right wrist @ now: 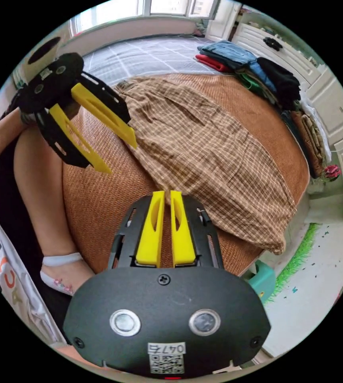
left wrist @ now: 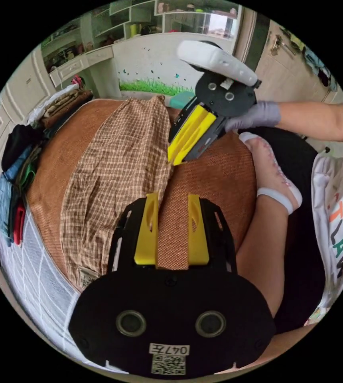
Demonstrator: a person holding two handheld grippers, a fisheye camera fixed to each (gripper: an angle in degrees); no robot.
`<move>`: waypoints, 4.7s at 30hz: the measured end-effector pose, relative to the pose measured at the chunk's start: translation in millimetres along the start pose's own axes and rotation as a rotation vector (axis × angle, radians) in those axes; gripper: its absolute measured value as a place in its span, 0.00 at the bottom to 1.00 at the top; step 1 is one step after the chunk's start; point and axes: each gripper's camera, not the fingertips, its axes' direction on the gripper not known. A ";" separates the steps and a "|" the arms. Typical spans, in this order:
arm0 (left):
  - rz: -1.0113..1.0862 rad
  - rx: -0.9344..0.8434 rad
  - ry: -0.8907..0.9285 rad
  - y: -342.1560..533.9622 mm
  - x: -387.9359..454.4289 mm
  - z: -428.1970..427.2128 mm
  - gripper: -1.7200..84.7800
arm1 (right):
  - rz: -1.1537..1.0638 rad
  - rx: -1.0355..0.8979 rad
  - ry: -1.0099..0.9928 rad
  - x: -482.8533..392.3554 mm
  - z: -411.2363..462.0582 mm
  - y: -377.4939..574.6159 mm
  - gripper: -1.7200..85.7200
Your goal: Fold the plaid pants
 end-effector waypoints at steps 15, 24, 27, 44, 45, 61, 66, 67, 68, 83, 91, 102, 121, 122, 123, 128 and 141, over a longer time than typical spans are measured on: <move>-0.436 0.283 0.392 59.3 -143.9 39.9 0.01 | 0.419 0.304 -0.272 57.8 -116.1 58.0 0.04; -0.393 0.249 0.429 75.4 -161.4 72.6 0.01 | 0.244 0.342 -0.040 9.3 -122.4 59.1 0.07; -0.380 0.228 0.424 82.4 -166.0 71.8 0.01 | 0.182 0.298 -0.052 8.4 -116.6 59.0 0.04; -1.069 0.000 0.123 259.6 -244.8 114.0 0.01 | 0.154 0.067 -0.289 11.8 -62.2 170.9 0.02; -1.081 -0.007 0.115 261.6 -243.2 117.1 0.01 | 0.175 0.072 -0.318 9.1 -58.3 182.5 0.02; -0.878 0.165 0.064 268.2 -225.7 130.8 0.01 | 1.174 0.427 -0.226 166.4 -87.2 527.2 0.17; -0.972 0.162 0.108 312.3 -235.6 170.5 0.01 | 1.421 0.550 -0.443 191.7 -55.5 591.3 0.03; -0.979 0.165 0.113 316.8 -236.5 173.0 0.01 | 1.435 0.578 -0.434 190.8 -59.4 595.9 0.02; -0.992 0.166 0.124 324.8 -238.3 178.1 0.01 | 1.429 0.614 -0.400 188.8 -71.6 600.0 0.02; -1.246 0.502 0.174 502.3 -228.7 129.3 0.01 | 0.340 0.506 -0.170 70.8 -282.5 263.2 0.01; -1.461 0.592 0.429 640.7 -210.9 140.9 0.11 | 0.086 0.265 -0.159 -18.0 -227.3 161.4 0.04; -1.293 0.187 0.523 625.0 -189.9 159.2 0.23 | 0.530 0.432 -0.161 126.8 -365.0 281.4 0.12; -1.038 0.368 0.497 680.8 -87.5 -20.8 0.07 | 0.558 0.389 -0.226 158.4 -562.4 220.2 0.02; -1.031 0.412 0.461 693.3 -64.8 -54.2 0.06 | 0.498 0.404 -0.192 149.1 -599.7 204.3 0.02; -1.035 0.458 0.422 711.0 -39.6 -88.3 0.06 | 0.431 0.414 -0.172 137.3 -636.0 185.8 0.02; -1.089 0.603 0.279 828.3 81.8 -232.7 0.07 | 0.106 0.447 -0.157 51.6 -764.7 98.2 0.02; -1.606 0.406 -0.138 1159.4 477.3 -555.8 0.07 | -0.676 0.612 -0.497 -346.2 -917.6 -97.8 0.02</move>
